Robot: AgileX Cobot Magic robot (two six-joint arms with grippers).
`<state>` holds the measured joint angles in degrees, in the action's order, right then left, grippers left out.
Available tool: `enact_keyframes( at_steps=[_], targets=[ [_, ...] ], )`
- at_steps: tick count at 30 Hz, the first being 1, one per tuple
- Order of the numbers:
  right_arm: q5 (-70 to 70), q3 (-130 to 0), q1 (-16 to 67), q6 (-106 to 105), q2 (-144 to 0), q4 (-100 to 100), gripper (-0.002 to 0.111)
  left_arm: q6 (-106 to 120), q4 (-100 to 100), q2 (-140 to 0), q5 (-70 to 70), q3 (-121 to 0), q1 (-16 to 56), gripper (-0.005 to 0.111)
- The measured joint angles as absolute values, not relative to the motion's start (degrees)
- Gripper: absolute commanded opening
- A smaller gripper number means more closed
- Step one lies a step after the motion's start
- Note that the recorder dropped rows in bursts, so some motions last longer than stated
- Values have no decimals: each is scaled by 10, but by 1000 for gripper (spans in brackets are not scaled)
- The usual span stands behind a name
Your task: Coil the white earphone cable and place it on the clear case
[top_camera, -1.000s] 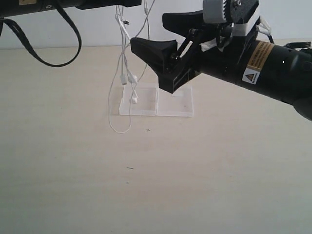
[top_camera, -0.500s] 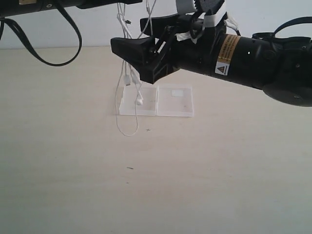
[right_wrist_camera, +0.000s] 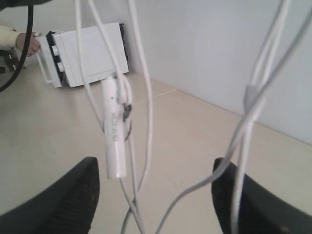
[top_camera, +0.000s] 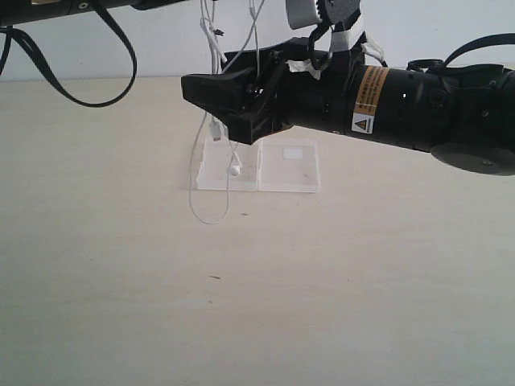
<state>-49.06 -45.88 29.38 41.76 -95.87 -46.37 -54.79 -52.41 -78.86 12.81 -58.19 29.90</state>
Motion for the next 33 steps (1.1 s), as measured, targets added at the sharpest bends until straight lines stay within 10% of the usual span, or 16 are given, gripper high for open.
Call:
enact_keyframes(
  at_steps=[12,33],
  targets=[
    [-499,-459,294,422,-959,-464,0,-550,-524,-789,135,-582,299,0],
    [-365,-460,294,352,-939,-326,0,-524,-524,-790,80,-579,299,0]
  ],
)
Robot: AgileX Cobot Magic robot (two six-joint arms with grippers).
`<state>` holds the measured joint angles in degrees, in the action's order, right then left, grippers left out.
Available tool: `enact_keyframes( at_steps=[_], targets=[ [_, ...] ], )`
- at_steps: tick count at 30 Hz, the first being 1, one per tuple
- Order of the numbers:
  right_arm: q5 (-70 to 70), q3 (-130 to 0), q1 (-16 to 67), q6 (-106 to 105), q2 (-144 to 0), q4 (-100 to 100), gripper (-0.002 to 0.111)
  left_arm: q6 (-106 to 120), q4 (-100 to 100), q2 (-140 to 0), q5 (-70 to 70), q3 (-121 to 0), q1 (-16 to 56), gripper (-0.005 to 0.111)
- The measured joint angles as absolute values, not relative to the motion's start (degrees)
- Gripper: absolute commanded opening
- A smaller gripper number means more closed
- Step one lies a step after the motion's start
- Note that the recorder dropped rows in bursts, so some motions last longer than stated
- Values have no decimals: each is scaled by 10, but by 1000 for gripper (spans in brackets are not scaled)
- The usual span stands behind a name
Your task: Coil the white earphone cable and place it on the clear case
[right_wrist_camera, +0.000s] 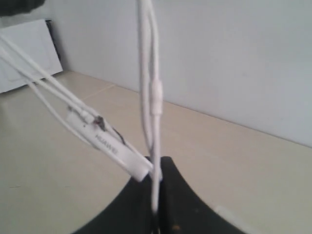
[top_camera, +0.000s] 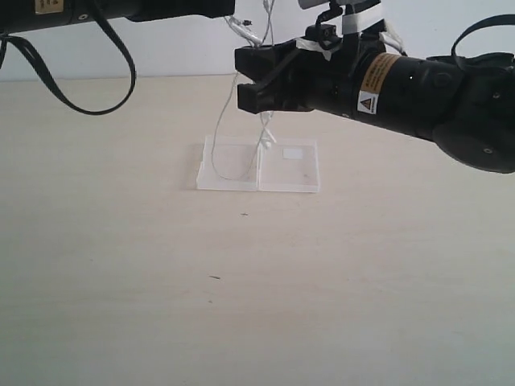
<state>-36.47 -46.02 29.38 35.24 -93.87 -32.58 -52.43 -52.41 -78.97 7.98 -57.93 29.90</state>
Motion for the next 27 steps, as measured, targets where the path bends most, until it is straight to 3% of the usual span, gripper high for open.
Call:
enact_keyframes(
  at_steps=[10,20,27],
  targets=[
    [-217,-461,298,424,-870,-426,0,-499,-536,-791,52,-578,299,0],
    [-194,-466,298,956,-821,-945,0,-499,-542,-848,75,-578,273,0],
    [-183,-466,298,1017,-821,-989,0,-490,-543,-895,78,-578,267,0]
  ],
)
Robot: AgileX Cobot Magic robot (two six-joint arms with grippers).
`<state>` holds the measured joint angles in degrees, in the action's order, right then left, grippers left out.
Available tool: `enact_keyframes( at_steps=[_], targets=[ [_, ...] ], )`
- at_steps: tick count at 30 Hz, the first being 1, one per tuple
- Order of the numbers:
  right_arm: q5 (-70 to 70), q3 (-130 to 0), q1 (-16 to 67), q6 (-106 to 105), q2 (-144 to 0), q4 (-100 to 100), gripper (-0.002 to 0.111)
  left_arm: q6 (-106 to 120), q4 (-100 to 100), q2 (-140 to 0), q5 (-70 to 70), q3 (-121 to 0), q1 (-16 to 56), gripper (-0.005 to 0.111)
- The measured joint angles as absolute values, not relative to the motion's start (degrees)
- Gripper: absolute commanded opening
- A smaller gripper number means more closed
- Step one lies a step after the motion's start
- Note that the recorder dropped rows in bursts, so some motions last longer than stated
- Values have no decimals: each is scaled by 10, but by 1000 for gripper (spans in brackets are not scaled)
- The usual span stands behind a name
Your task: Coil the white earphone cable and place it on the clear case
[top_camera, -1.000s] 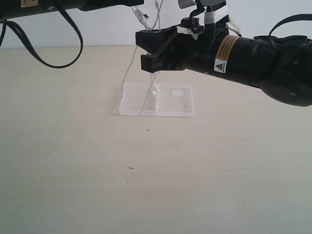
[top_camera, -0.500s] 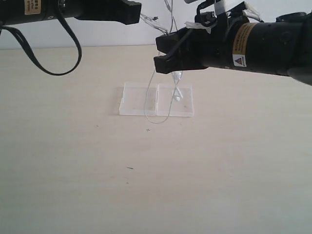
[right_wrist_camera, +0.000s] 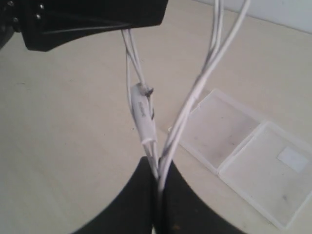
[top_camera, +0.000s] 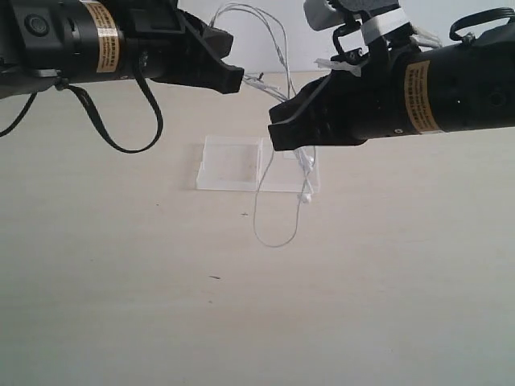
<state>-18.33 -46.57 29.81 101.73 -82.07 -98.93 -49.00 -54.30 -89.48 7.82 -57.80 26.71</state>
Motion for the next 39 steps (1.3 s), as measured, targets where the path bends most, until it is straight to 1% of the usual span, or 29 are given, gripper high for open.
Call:
enact_keyframes(
  at_steps=[22,24,26,27,29,30,32,33,34,39],
  targets=[
    [-144,-459,298,1026,-826,-1000,0,-488,-541,-1033,162,-581,259,1],
    [-142,-459,298,1026,-827,-1000,0,-488,-541,-1034,162,-581,259,9],
    [-142,-459,298,1026,-827,-1000,0,-490,-541,-1034,160,-581,259,24],
    [-142,-459,298,1026,-827,-1000,0,-491,-541,-1034,150,-581,259,38],
    [-140,-459,298,1026,-827,-1000,0,-497,-541,-1034,127,-581,256,57],
    [-140,-459,297,1026,-827,-1000,0,-502,-541,-1034,119,-581,255,70],
    [-137,-459,296,1026,-827,-1000,0,-516,-541,-1031,106,-581,254,83],
    [-137,-459,296,1026,-827,-1000,0,-521,-541,-1029,100,-581,253,86],
    [-137,-459,296,1026,-827,-1000,0,-524,-541,-1026,97,-581,253,87],
    [-137,-459,296,1025,-827,-1000,0,-536,-541,-1018,91,-581,253,87]
  ],
)
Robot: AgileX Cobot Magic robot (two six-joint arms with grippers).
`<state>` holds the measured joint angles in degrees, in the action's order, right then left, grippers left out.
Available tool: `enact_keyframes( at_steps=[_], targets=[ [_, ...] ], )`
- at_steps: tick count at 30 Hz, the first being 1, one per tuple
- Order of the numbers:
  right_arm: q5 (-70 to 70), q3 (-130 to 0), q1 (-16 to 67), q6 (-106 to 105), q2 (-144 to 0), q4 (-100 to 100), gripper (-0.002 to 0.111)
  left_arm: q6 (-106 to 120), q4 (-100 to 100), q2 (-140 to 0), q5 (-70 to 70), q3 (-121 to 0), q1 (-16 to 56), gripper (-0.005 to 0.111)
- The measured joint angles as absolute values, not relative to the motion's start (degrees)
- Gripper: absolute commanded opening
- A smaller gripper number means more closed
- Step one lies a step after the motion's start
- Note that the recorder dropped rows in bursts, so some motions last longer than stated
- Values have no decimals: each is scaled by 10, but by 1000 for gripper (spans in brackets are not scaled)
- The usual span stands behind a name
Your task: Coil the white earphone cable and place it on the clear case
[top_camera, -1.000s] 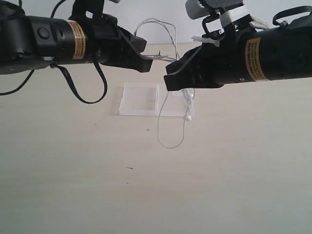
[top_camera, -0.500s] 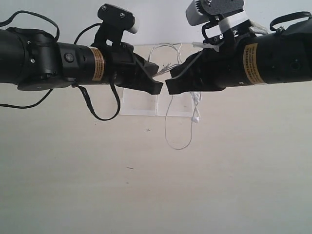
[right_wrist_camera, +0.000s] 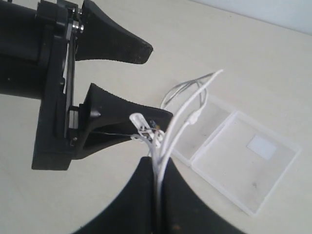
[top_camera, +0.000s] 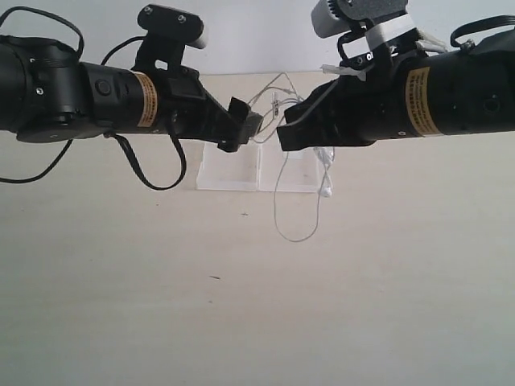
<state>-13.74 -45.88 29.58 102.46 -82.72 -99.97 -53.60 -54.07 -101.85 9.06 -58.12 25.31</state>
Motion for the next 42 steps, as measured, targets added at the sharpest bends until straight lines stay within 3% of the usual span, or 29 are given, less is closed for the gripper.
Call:
enact_keyframes(
  at_steps=[19,28,42],
  targets=[
    [-111,-458,296,1023,-828,-1000,0,-550,-545,-941,47,-573,253,87],
    [-103,-464,296,920,-857,-1000,0,-550,-548,-914,33,-571,252,87],
    [-138,-566,279,831,-920,-1000,0,-572,-550,-891,-38,-571,162,87]
  ],
)
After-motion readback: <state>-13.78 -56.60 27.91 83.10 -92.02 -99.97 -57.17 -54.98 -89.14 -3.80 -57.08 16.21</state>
